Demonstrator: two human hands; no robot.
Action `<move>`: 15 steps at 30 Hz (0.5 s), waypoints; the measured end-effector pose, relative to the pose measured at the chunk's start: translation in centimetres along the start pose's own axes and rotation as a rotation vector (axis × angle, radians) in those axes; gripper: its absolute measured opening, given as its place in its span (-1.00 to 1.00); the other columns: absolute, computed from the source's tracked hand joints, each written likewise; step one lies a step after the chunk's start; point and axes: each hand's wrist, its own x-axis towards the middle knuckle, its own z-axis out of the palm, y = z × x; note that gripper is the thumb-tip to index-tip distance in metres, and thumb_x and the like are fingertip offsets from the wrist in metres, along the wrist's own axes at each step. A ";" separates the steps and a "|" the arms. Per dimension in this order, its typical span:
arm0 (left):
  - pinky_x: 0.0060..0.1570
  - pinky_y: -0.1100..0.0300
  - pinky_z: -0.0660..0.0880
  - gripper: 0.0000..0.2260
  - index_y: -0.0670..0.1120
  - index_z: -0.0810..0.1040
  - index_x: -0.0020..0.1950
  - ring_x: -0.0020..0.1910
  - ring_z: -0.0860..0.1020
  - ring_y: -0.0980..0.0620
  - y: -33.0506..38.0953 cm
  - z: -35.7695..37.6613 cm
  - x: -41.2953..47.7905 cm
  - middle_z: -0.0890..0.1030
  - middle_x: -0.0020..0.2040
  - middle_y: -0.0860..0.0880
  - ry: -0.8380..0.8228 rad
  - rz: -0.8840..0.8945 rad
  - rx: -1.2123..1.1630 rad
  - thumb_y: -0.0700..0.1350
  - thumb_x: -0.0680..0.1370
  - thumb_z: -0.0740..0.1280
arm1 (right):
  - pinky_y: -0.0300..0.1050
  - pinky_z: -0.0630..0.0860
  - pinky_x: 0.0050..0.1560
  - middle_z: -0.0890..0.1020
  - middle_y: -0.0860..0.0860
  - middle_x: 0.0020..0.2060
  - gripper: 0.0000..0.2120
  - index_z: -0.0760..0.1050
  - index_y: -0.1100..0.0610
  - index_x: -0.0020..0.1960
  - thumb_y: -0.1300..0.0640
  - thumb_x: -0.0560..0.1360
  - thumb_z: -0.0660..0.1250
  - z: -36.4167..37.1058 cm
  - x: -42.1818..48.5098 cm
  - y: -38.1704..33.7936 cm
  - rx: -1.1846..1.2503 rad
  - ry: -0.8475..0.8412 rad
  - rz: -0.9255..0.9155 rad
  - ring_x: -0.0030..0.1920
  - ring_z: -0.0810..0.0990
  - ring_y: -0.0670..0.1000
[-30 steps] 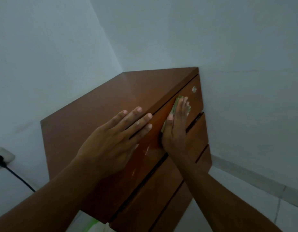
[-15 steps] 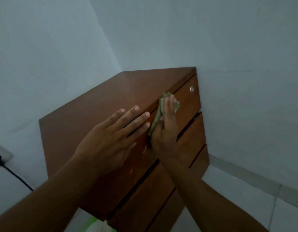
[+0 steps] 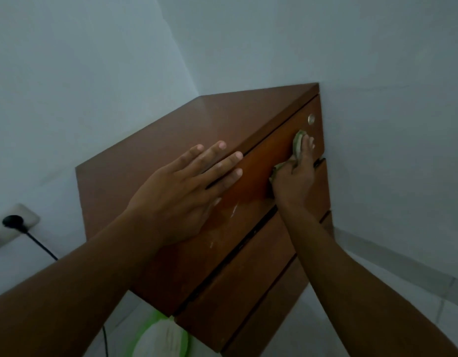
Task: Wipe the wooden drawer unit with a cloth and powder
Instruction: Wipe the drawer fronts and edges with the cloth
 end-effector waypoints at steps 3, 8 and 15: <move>0.55 -0.14 -0.05 -0.48 -0.03 -0.09 0.63 0.60 -0.16 -0.15 0.0 0.2 -0.1 -0.12 0.63 -0.09 0.053 -0.016 0.002 0.07 0.67 -0.17 | -0.09 0.35 0.46 0.34 0.03 0.51 -0.43 0.27 0.17 0.52 0.45 0.54 0.09 -1.8 -4.3 -1.0 0.034 0.074 0.031 0.49 0.31 -0.12; 0.53 -0.15 0.07 -0.46 -0.16 0.09 0.60 0.60 0.01 -0.16 0.1 -0.4 -0.6 0.09 0.61 -0.16 0.136 -0.048 0.010 -0.02 0.63 -0.04 | -0.11 0.33 0.46 0.28 0.15 0.52 -0.54 0.25 0.28 0.49 0.42 0.61 0.04 -2.8 -18.2 -3.0 0.127 -0.173 -0.344 0.50 0.32 0.02; 0.53 -0.16 0.08 -0.39 -0.21 0.15 0.58 0.58 0.05 -0.19 0.6 -0.4 -2.9 0.16 0.59 -0.21 0.155 0.007 0.103 0.02 0.56 -0.03 | 0.12 0.04 0.57 0.07 0.13 0.59 -0.46 0.04 0.19 0.57 0.08 0.63 0.04 -0.5 -23.5 0.0 -0.151 -0.533 -0.839 0.60 0.01 0.12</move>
